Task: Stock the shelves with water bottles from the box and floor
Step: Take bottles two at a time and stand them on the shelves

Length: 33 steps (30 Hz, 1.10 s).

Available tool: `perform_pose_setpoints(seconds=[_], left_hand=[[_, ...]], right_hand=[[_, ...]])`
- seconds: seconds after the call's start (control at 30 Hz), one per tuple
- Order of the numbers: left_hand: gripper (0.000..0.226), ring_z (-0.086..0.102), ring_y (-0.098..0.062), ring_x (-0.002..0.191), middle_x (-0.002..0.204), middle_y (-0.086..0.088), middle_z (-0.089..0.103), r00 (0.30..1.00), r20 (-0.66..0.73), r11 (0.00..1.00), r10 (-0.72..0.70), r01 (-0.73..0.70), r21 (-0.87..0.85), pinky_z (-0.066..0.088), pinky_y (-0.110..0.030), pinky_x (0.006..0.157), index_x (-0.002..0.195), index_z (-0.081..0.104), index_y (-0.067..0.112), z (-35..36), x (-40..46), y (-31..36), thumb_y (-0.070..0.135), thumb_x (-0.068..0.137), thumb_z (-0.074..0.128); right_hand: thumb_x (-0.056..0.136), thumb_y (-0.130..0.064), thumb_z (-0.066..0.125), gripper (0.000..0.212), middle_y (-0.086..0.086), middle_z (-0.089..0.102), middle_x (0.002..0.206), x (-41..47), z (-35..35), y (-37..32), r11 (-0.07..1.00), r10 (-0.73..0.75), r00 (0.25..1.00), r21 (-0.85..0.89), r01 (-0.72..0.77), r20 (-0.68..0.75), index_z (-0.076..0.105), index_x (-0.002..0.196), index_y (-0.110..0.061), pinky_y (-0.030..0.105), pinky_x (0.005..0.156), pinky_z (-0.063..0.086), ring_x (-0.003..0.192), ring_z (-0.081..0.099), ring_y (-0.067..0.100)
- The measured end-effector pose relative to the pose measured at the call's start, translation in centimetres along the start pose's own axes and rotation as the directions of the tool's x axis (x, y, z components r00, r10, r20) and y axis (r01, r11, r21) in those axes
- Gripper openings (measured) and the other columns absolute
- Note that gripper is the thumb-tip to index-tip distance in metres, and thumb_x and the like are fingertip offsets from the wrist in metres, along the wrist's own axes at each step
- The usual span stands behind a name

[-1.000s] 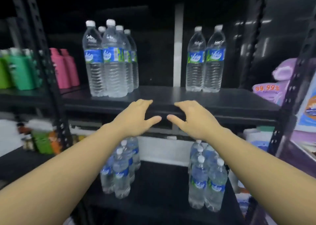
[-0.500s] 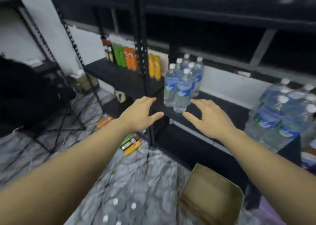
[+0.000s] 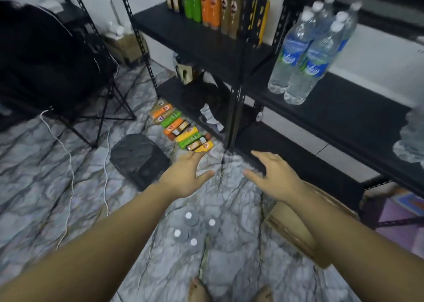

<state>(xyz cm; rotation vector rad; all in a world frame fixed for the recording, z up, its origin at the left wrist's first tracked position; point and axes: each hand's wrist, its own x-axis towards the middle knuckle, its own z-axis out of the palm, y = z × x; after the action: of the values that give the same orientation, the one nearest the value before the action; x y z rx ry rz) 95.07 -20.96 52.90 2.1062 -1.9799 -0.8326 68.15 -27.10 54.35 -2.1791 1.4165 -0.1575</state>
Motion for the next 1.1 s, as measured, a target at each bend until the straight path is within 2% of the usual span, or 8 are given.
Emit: perform_pose_setpoints(seconds=[0.13,0.27,0.4,0.5,0.6,0.8,0.97,1.1], left_hand=[[0.085,0.031,-0.026,0.152,0.167,-0.005,0.031,0.996,0.074,0.997,-0.047,0.051,-0.051,0.033,-0.04,0.121,0.164,0.02,0.021,4.5,-0.7,-5.4,0.063,0.098,0.053],[0.09,0.031,-0.024,0.153,0.168,-0.003,0.03,0.983,0.138,0.983,-0.123,0.139,-0.116,0.034,-0.04,0.121,0.165,0.017,0.024,10.5,-0.8,-10.5,0.066,0.095,0.056],[0.084,0.034,-0.023,0.151,0.165,-0.001,0.035,0.96,0.184,0.959,-0.213,0.241,-0.148,0.033,-0.038,0.119,0.162,0.027,0.026,17.4,0.0,-15.5,0.064,0.095,0.059],[0.079,0.041,-0.024,0.146,0.161,-0.002,0.041,0.949,0.195,0.947,-0.246,0.278,-0.159,0.037,-0.039,0.117,0.16,0.034,0.026,22.8,1.9,-19.2,0.059,0.095,0.063],[0.08,0.044,-0.025,0.145,0.16,-0.003,0.044,0.944,0.187,0.938,-0.274,0.305,-0.164,0.039,-0.04,0.116,0.159,0.036,0.023,27.2,3.7,-22.4,0.052,0.093,0.07],[0.07,0.047,-0.025,0.142,0.156,-0.003,0.049,0.931,0.208,0.925,-0.299,0.337,-0.177,0.039,-0.035,0.111,0.157,0.043,0.025,36.5,6.3,-27.4,0.041,0.095,0.072],[0.055,0.062,-0.027,0.123,0.141,-0.004,0.062,0.941,0.161,0.937,-0.297,0.32,-0.142,0.047,-0.034,0.094,0.149,0.054,0.025,40.9,8.4,-28.8,0.033,0.097,0.07],[0.044,0.066,-0.03,0.113,0.128,-0.005,0.067,0.954,0.076,0.941,-0.291,0.3,-0.155,0.052,-0.037,0.086,0.139,0.064,0.021,41.8,9.5,-29.8,0.032,0.097,0.071]], right_hand=[[0.088,-0.054,0.078,0.08,0.003,0.052,0.155,0.8,6.5,0.1,0.995,0.005,0.995,0.097,-0.015,0.098,0.05,0.154,-0.017,0.036,0.119,0.036,0.144,0.046,0.024],[0.086,-0.058,0.078,0.083,0.0,0.047,0.159,1.7,13.9,2.1,0.99,0.028,0.979,0.132,-0.055,0.203,0.047,0.156,-0.025,0.034,0.121,0.033,0.148,0.041,0.021],[0.074,-0.087,0.061,0.103,-0.005,0.043,0.161,2.7,22.3,5.1,0.974,0.082,0.943,0.174,-0.145,0.323,0.045,0.157,-0.029,0.043,0.122,0.036,0.15,0.037,0.019],[0.083,-0.069,0.071,0.085,-0.005,0.046,0.159,4.1,29.4,8.2,0.971,0.092,0.918,0.17,-0.169,0.385,0.048,0.154,-0.029,0.045,0.119,0.04,0.147,0.041,0.021],[0.088,-0.052,0.079,0.075,0.0,0.05,0.157,5.3,35.6,10.6,0.968,0.103,0.905,0.168,-0.187,0.414,0.052,0.152,-0.024,0.038,0.119,0.038,0.145,0.044,0.023],[0.087,-0.035,0.085,0.064,0.003,0.059,0.145,6.9,47.1,15.3,0.954,0.113,0.875,0.193,-0.227,0.47,0.061,0.144,-0.02,0.042,0.108,0.048,0.131,0.055,0.026],[0.093,-0.017,0.077,0.04,0.007,0.07,0.127,7.3,51.8,17.1,0.962,0.121,0.924,0.186,-0.199,0.364,0.071,0.132,-0.014,0.04,0.097,0.055,0.116,0.064,0.027],[0.098,-0.021,0.073,0.041,0.008,0.068,0.134,8.9,52.2,17.2,0.973,0.09,0.956,0.182,-0.144,0.279,0.067,0.138,-0.014,0.042,0.099,0.053,0.124,0.06,0.028]])
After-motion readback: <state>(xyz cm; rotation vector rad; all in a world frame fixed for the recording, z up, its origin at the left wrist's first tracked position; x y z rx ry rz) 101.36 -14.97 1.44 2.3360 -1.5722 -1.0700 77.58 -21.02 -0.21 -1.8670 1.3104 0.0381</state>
